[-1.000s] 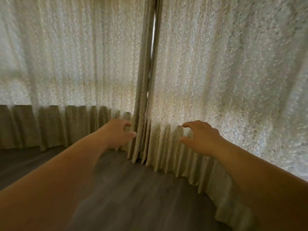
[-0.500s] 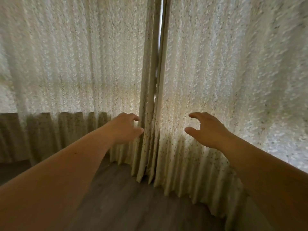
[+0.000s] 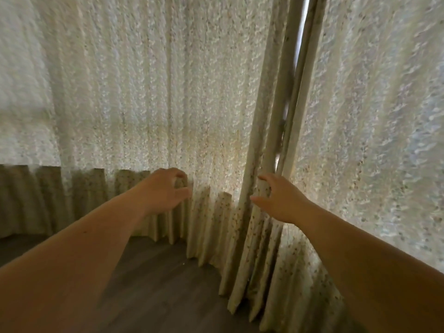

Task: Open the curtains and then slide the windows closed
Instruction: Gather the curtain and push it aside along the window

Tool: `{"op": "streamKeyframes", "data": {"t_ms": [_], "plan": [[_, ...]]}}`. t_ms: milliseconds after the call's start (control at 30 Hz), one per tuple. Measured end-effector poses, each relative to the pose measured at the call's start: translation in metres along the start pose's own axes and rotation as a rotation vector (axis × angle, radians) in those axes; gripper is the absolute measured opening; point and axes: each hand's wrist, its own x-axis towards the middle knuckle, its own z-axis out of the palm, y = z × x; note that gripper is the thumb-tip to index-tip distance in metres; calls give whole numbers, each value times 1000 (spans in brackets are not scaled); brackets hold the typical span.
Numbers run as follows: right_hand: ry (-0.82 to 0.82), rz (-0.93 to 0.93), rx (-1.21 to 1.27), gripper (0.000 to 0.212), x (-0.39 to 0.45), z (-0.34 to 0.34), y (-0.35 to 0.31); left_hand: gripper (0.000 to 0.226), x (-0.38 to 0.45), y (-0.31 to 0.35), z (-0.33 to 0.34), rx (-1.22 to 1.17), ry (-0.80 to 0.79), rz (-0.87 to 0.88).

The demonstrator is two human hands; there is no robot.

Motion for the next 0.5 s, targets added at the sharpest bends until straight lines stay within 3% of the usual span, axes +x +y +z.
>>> {"op": "streamKeyframes", "data": {"t_ms": [233, 500], "plan": [[116, 95, -53, 70, 146, 14, 35, 56, 176, -48, 35, -39, -39, 69], [158, 213, -45, 75, 256, 43, 109, 59, 308, -39, 97, -70, -123, 230]]}}
